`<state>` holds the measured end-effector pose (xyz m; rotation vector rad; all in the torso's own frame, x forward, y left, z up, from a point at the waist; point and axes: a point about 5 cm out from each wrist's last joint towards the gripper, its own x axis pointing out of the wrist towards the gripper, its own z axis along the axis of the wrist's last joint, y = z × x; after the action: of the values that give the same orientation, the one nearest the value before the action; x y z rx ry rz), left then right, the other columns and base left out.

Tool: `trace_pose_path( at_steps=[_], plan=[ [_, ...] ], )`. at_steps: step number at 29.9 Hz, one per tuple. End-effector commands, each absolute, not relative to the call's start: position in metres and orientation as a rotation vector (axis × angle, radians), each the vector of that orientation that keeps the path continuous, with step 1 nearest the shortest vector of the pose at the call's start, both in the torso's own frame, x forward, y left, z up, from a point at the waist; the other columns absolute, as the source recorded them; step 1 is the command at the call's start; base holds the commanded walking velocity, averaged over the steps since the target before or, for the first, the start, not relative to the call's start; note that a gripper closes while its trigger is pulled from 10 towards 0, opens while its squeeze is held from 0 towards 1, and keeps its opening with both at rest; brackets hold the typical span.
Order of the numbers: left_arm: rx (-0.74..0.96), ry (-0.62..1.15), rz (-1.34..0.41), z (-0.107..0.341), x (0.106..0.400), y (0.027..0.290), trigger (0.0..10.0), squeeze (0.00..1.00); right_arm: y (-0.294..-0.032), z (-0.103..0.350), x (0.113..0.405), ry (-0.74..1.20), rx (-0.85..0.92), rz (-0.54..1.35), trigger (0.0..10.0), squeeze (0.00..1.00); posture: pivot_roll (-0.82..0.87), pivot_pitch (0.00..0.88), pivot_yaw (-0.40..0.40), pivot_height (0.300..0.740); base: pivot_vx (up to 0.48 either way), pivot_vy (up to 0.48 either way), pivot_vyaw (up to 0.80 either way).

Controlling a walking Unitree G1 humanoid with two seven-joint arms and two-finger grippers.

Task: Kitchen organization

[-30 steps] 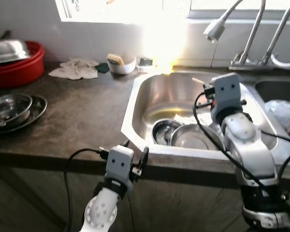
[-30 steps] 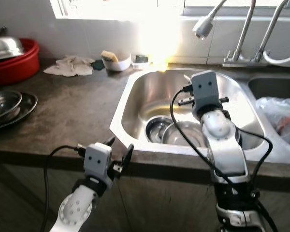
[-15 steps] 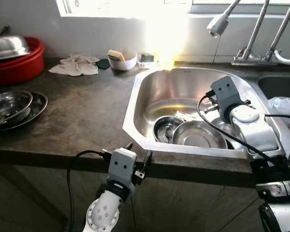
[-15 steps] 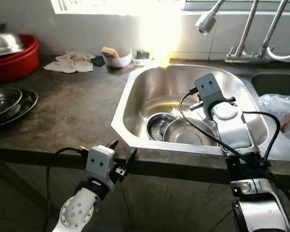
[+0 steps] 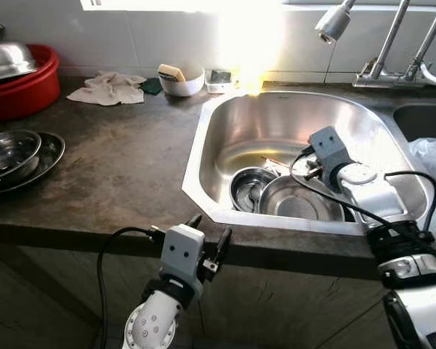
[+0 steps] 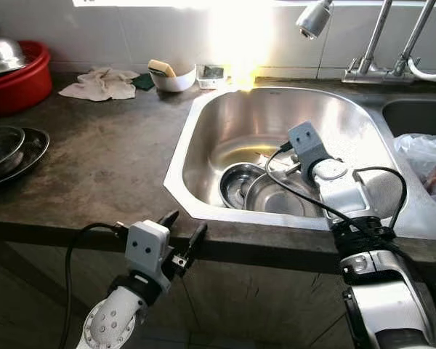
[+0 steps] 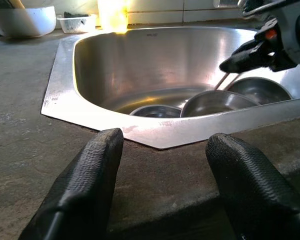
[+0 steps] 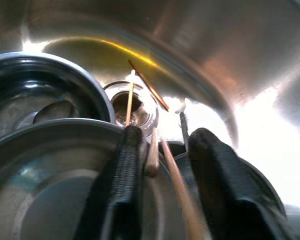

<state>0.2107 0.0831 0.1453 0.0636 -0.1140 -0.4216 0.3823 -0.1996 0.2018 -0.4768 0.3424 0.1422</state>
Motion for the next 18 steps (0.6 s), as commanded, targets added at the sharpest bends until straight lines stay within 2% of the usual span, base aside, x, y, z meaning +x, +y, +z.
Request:
trace_pose_path(
  at_steps=[1, 10, 11, 12, 18],
  plan=[
    [0.062, -0.100, -0.428, 0.145, 0.209, 0.082, 10.0, 0.00, -0.197, 0.205, 0.385, 0.329, -0.476, 0.156, 10.0, 1.00, 0.08, 0.155, -0.019, 0.740, 0.000, 0.000, 0.00],
    [0.070, -0.104, -0.405, 0.144, 0.215, 0.085, 10.0, 0.00, -0.190, 0.208, 0.381, 0.278, -0.455, 0.141, 10.0, 1.00, 0.07, 0.126, -0.021, 0.740, 0.000, 0.000, 0.00],
    [0.072, -0.103, -0.401, 0.143, 0.216, 0.085, 10.0, 0.00, -0.188, 0.209, 0.379, 0.257, -0.449, 0.133, 10.0, 0.00, 0.07, 0.119, -0.023, 0.740, 0.000, 0.000, 0.00],
    [0.072, -0.103, -0.401, 0.143, 0.216, 0.085, 10.0, 0.00, -0.188, 0.209, 0.379, 0.257, -0.449, 0.133, 10.0, 0.00, 0.07, 0.119, -0.023, 0.740, 0.000, 0.000, 0.00],
    [0.084, -0.090, -0.387, 0.139, 0.221, 0.088, 10.0, 0.00, -0.173, 0.232, 0.358, -0.035, -0.280, 0.094, 10.0, 0.00, 0.06, 0.083, -0.020, 0.740, 0.000, 0.000, 0.00]
  ],
)
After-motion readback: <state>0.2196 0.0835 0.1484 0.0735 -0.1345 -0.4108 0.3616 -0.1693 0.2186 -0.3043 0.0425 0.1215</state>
